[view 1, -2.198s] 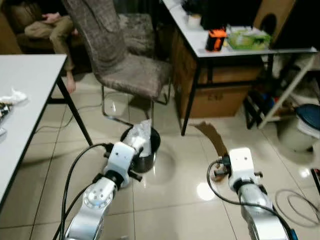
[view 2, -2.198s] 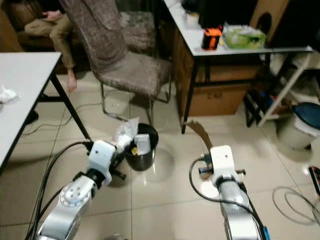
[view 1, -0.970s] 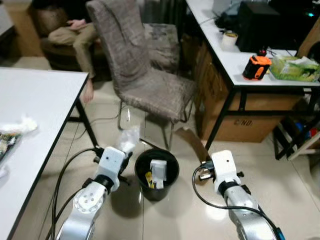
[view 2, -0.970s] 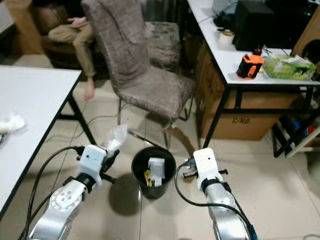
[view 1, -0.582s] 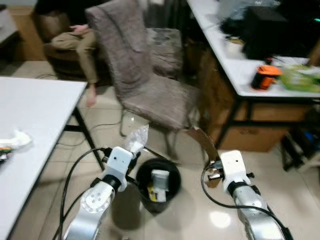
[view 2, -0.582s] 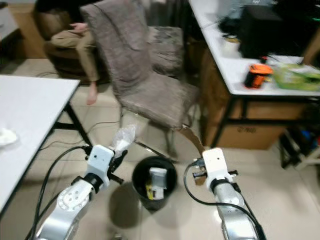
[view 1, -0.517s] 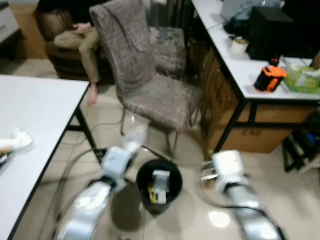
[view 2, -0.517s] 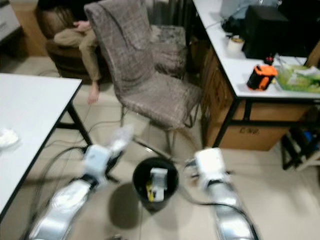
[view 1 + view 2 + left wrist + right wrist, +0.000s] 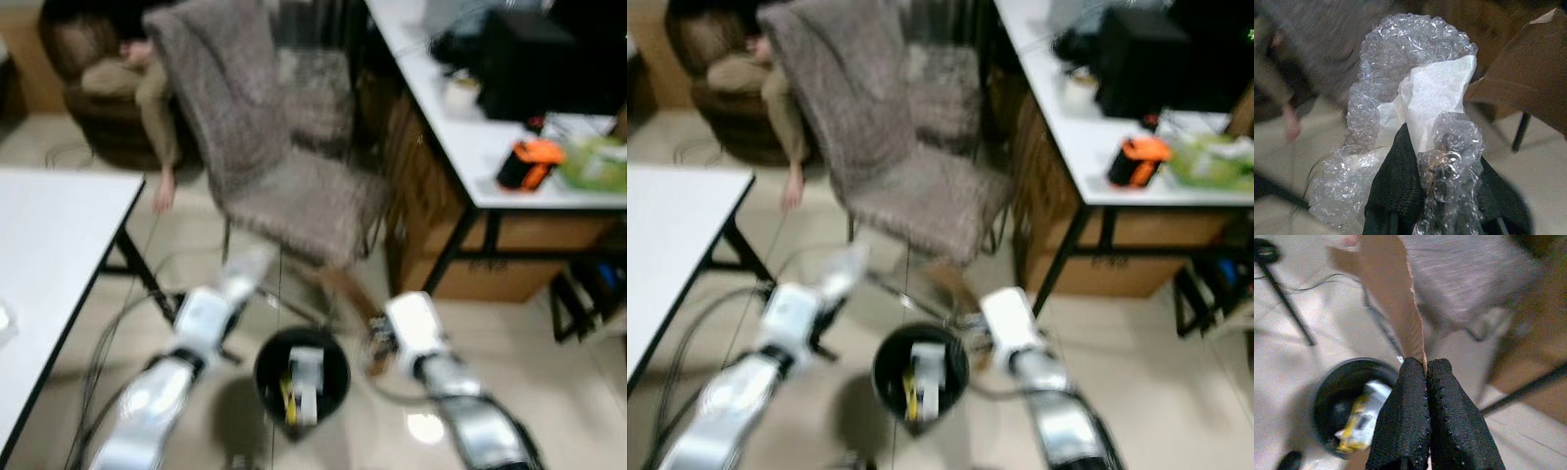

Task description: Picking trash to rubbish bin

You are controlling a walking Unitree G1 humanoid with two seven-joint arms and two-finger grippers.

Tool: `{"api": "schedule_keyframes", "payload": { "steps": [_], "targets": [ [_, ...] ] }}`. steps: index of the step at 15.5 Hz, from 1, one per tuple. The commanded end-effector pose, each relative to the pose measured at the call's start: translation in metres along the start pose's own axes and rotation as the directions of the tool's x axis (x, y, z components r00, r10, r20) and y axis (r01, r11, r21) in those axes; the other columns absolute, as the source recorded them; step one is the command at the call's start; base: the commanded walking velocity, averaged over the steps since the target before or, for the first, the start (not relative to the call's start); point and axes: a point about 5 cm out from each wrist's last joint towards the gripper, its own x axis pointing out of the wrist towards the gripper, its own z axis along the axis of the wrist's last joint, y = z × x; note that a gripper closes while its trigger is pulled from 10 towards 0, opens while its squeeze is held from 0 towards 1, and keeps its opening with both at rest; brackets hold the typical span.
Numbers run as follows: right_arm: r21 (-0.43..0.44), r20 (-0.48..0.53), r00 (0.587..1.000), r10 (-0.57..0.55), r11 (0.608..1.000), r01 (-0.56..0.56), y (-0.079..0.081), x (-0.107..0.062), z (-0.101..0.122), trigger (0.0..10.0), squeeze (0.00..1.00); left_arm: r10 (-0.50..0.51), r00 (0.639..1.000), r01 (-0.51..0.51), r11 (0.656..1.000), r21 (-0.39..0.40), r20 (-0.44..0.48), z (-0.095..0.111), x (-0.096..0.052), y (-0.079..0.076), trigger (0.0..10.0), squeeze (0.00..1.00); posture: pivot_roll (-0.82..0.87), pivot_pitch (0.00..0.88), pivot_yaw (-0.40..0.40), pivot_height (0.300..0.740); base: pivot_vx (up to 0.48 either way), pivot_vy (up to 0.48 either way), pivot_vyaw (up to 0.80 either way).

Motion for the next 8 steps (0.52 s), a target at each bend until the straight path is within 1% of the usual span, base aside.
{"api": "schedule_keyframes", "payload": {
  "steps": [1,2,3,5,6,7,8],
  "targets": [
    [0.006,-0.023,1.000,0.000,1.000,0.000,-0.004,0.001,-0.009,10.0,0.00,-0.035,0.999,0.035,0.999,0.010,0.013,0.005,-0.005,-0.002,10.0,0.00,0.03,0.139,-0.028,0.740,0.000,0.000,0.00],
    [0.007,-0.030,0.999,0.012,1.000,-0.012,-0.002,0.012,-0.008,10.0,0.00,-0.056,0.998,0.057,0.997,0.052,-0.011,0.005,-0.016,0.003,10.0,0.00,0.05,0.157,-0.029,0.740,0.000,0.000,0.00],
    [0.010,-0.033,0.999,0.016,1.000,-0.015,-0.001,0.015,-0.007,10.0,0.00,-0.062,0.998,0.063,0.997,0.052,-0.016,0.005,-0.019,0.004,10.0,0.00,0.05,0.157,-0.029,0.740,0.000,0.000,0.00],
    [0.011,-0.047,0.998,0.042,0.999,-0.042,0.002,0.037,0.006,10.0,0.00,-0.094,0.995,0.095,0.993,0.063,-0.017,0.017,-0.038,0.012,10.0,0.00,0.12,0.196,-0.028,0.740,0.000,0.000,0.00],
    [0.017,-0.044,0.998,0.044,0.999,-0.043,0.003,0.043,0.012,10.0,0.00,-0.100,0.995,0.101,0.993,0.068,-0.017,0.020,-0.042,0.013,10.0,0.00,0.13,0.209,-0.028,0.740,0.000,0.000,0.00],
    [0.017,-0.043,0.998,0.045,0.999,-0.044,0.003,0.044,0.013,10.0,0.00,-0.100,0.995,0.101,0.993,0.068,-0.019,0.021,-0.043,0.013,10.0,0.00,0.13,0.209,-0.028,0.740,0.000,0.000,0.00],
    [0.005,-0.025,0.999,0.030,1.000,-0.030,0.002,0.048,0.020,10.0,0.03,-0.103,0.994,0.105,0.992,0.069,-0.025,0.024,-0.045,0.013,10.0,0.00,0.14,0.215,-0.028,0.740,0.000,0.000,0.00]
  ]
}}
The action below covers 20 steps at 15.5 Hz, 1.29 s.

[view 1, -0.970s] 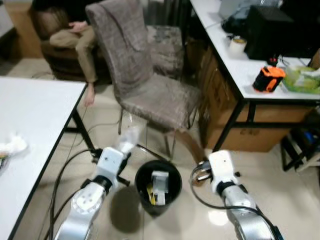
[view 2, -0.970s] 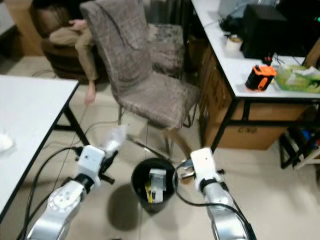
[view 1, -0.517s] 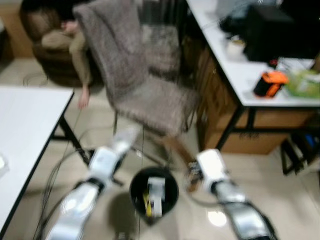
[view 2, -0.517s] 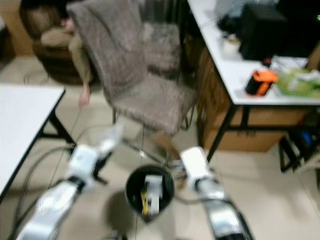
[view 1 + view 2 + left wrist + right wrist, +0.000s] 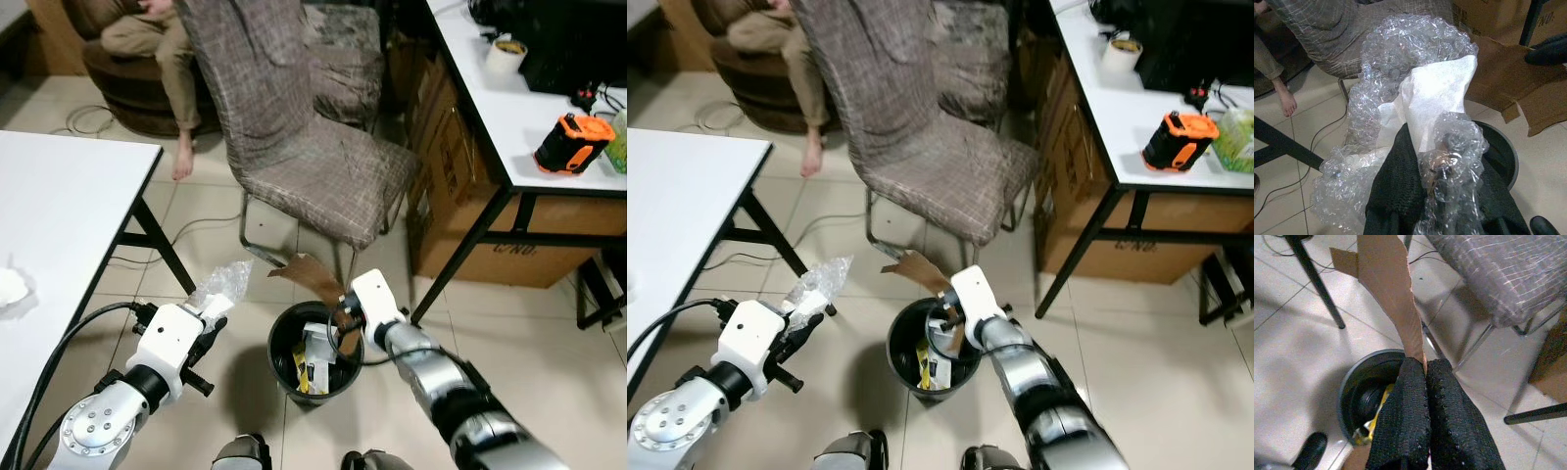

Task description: Picking trash to rubbish bin

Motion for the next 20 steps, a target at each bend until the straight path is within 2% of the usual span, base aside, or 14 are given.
{"api": "schedule_keyframes", "payload": {
  "steps": [1,6,8,9,10,11,12,15,17,18,20],
  "targets": [
    [0.024,0.005,1.000,-0.021,1.000,0.021,-0.003,0.000,-0.001,10.0,1.00,-0.006,1.000,0.005,1.000,-0.003,-0.009,0.001,-0.004,0.001,10.0,0.00,0.14,0.216,-0.029,0.740,0.000,0.000,0.00],
    [0.048,0.008,1.000,-0.002,0.999,0.001,0.003,0.002,-0.004,10.0,1.00,0.009,1.000,-0.009,1.000,-0.003,-0.008,0.007,-0.002,0.005,10.0,0.00,0.15,0.204,-0.027,0.740,0.000,0.000,0.00],
    [0.061,0.062,0.997,-0.042,0.997,0.038,-0.005,-0.001,0.000,10.0,1.00,0.036,0.999,-0.036,0.999,-0.023,-0.011,0.006,0.009,0.004,10.0,0.00,0.13,0.191,-0.020,0.740,0.000,0.000,0.00],
    [0.066,0.077,0.995,-0.060,0.996,0.055,-0.010,-0.007,-0.005,10.0,0.00,0.019,1.000,-0.019,0.996,-0.084,0.005,0.005,0.022,-0.005,10.0,0.00,0.08,0.167,-0.005,0.740,0.000,0.000,0.00],
    [0.079,0.083,0.992,-0.095,0.993,0.089,-0.016,-0.016,-0.013,10.0,0.00,-0.020,1.000,0.022,0.991,-0.129,0.018,0.003,0.038,-0.018,10.0,0.00,0.07,0.163,-0.001,0.740,0.000,0.000,0.00],
    [0.091,0.087,0.981,-0.171,0.982,0.163,-0.023,-0.045,-0.030,10.0,0.00,-0.170,0.985,0.166,0.979,-0.115,-0.029,-0.010,0.073,-0.052,10.0,0.00,-0.02,0.142,0.028,0.740,0.000,0.000,0.00],
    [0.095,0.090,0.978,-0.190,0.979,0.181,-0.025,-0.055,-0.033,10.0,0.00,-0.212,0.976,0.206,0.972,-0.110,-0.049,-0.014,0.082,-0.061,10.0,0.00,-0.03,0.141,0.031,0.740,0.000,0.000,0.00],
    [0.054,0.085,0.962,-0.260,0.965,0.256,-0.024,-0.105,-0.036,10.0,0.00,-0.349,0.931,0.336,0.933,-0.127,-0.107,-0.020,0.126,-0.093,10.0,0.00,-0.14,0.138,0.085,0.740,0.000,0.000,0.00],
    [0.057,0.084,0.953,-0.290,0.957,0.286,-0.024,-0.116,-0.035,10.0,0.00,-0.361,0.924,0.351,0.931,-0.096,-0.127,-0.019,0.134,-0.096,10.0,0.00,-0.18,0.141,0.097,0.740,0.000,0.000,0.00],
    [0.069,0.075,0.938,-0.340,0.940,0.335,-0.025,-0.138,-0.030,10.0,0.00,-0.331,0.933,0.324,0.943,-0.068,-0.142,-0.015,0.147,-0.095,10.0,0.00,-0.23,0.151,0.116,0.740,0.000,0.000,0.00],
    [0.068,0.060,0.937,-0.345,0.938,0.341,-0.021,-0.151,-0.027,10.0,0.00,-0.266,0.953,0.262,0.964,-0.046,-0.146,-0.011,0.157,-0.088,10.0,0.00,-0.25,0.156,0.122,0.740,0.000,0.000,0.00]
  ]
}}
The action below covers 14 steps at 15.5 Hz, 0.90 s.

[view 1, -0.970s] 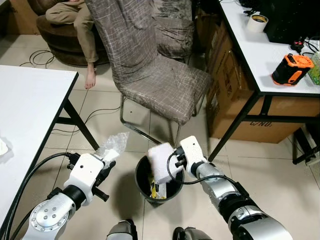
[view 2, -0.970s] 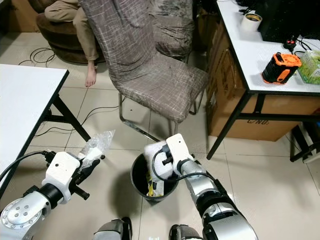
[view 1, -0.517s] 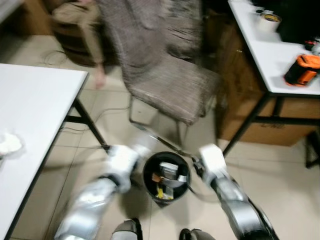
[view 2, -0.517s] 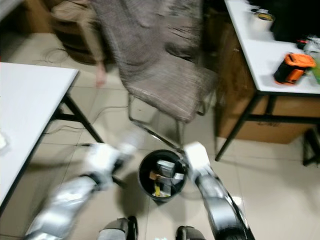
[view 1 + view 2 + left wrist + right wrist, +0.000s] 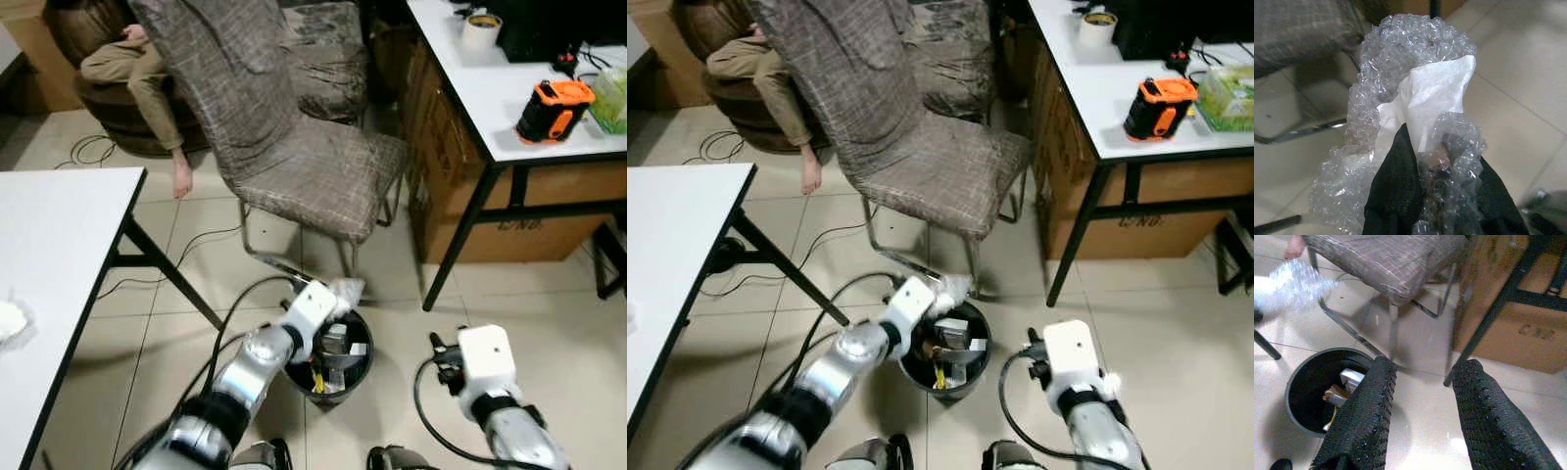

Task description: Picking trash to rubbish bin

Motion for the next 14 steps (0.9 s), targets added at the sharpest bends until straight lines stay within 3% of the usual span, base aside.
{"api": "schedule_keyframes", "payload": {
  "steps": [1,3,4,5,6,8,12,13,14],
  "targets": [
    [-0.001,-0.004,1.000,0.002,1.000,-0.002,0.002,-0.005,0.005,10.0,0.00,0.043,0.999,-0.043,0.999,0.000,-0.011,-0.004,0.000,0.005,10.0,0.00,-0.26,0.159,0.123,0.740,0.000,0.000,0.00],
    [0.004,-0.034,0.999,0.039,0.999,-0.039,0.007,-0.015,0.006,10.0,0.00,0.124,0.992,-0.124,0.992,-0.014,-0.004,0.000,0.002,0.018,10.0,0.00,-0.26,0.159,0.115,0.740,0.000,0.000,0.00],
    [0.012,-0.044,0.997,0.062,0.998,-0.062,0.009,-0.017,0.007,10.0,0.00,0.139,0.990,-0.139,0.990,-0.033,-0.002,0.001,0.002,0.022,10.0,0.26,-0.26,0.158,0.112,0.740,0.000,0.000,0.00],
    [0.035,-0.043,0.994,0.099,0.995,-0.097,0.012,-0.019,0.009,10.0,0.00,0.140,0.990,-0.140,0.989,-0.041,0.000,0.002,0.002,0.024,10.0,0.43,-0.26,0.157,0.109,0.740,0.000,0.000,0.00],
    [0.083,-0.027,0.974,0.223,0.972,-0.220,0.021,-0.021,0.013,10.0,0.00,0.139,0.990,-0.138,0.989,-0.044,0.002,0.002,0.003,0.024,10.0,0.73,-0.26,0.154,0.103,0.740,0.000,0.000,0.00],
    [0.104,-0.011,0.935,0.353,0.931,-0.350,0.028,-0.025,0.019,10.0,0.00,0.134,0.991,-0.133,0.990,-0.054,0.008,0.003,0.004,0.024,10.0,0.73,-0.25,0.150,0.097,0.740,0.000,0.000,0.00],
    [0.103,-0.033,0.918,0.395,0.915,-0.391,0.024,-0.026,0.020,10.0,0.00,0.090,0.996,-0.089,0.993,-0.073,0.020,0.004,0.006,0.018,10.0,0.74,-0.25,0.148,0.086,0.740,0.000,0.000,0.00],
    [0.100,-0.039,0.915,0.401,0.913,-0.396,0.024,-0.026,0.020,10.0,0.00,0.087,0.996,-0.085,0.993,-0.081,0.019,0.003,0.006,0.017,10.0,0.82,-0.25,0.150,0.085,0.740,0.000,0.000,0.00],
    [0.101,-0.044,0.913,0.406,0.911,-0.401,0.024,-0.026,0.020,10.0,0.00,0.071,0.997,-0.069,0.993,-0.094,0.021,0.003,0.006,0.016,10.0,1.00,-0.25,0.150,0.085,0.740,0.000,0.000,0.00]
  ]
}}
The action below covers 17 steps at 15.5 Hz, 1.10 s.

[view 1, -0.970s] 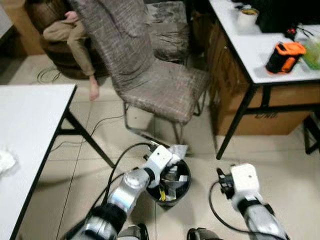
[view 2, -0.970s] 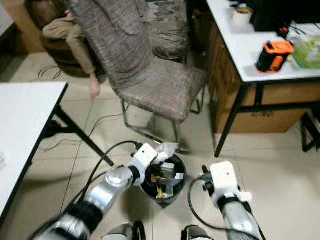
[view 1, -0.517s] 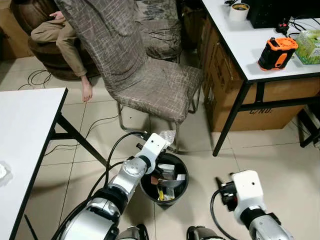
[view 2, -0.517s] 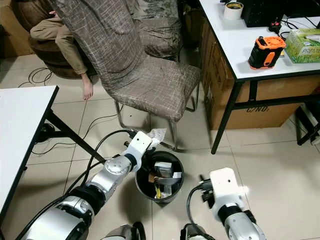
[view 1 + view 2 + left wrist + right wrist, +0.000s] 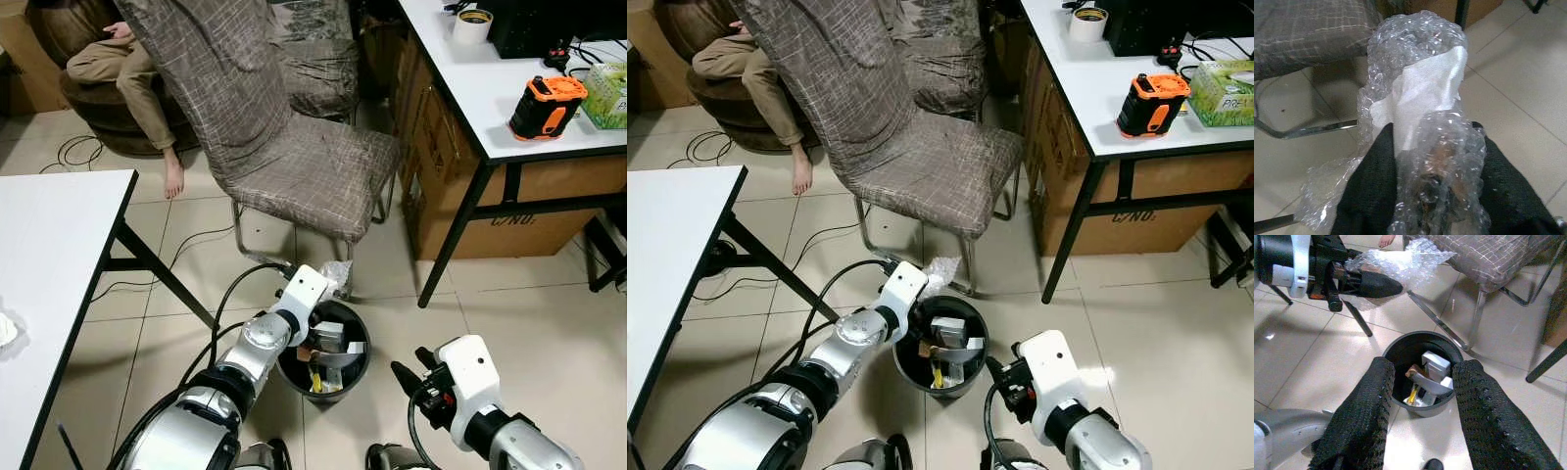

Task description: Picking trash to rubbish bin

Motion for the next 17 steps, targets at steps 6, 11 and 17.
{"api": "schedule_keyframes", "payload": {
  "steps": [6,11,17],
  "targets": [
    [-0.021,-0.006,1.000,0.016,1.000,-0.016,0.000,0.000,0.005,10.0,0.00,-0.018,1.000,0.018,1.000,-0.020,0.014,0.002,0.000,0.001,10.0,1.00,-0.24,0.150,0.086,0.740,0.000,0.000,0.00],
    [-0.032,-0.007,1.000,0.015,0.999,-0.015,-0.001,0.000,0.006,10.0,0.00,-0.011,1.000,0.012,0.998,-0.062,0.021,0.001,0.000,0.001,10.0,1.00,-0.24,0.153,0.081,0.740,0.000,0.000,0.00],
    [-0.058,0.071,0.994,-0.088,0.994,0.092,-0.009,0.008,0.019,10.0,0.00,0.139,0.965,-0.086,0.969,-0.231,0.224,0.006,-0.022,0.033,10.0,0.00,-0.19,0.135,0.059,0.740,0.000,0.000,0.00]
  ]
}}
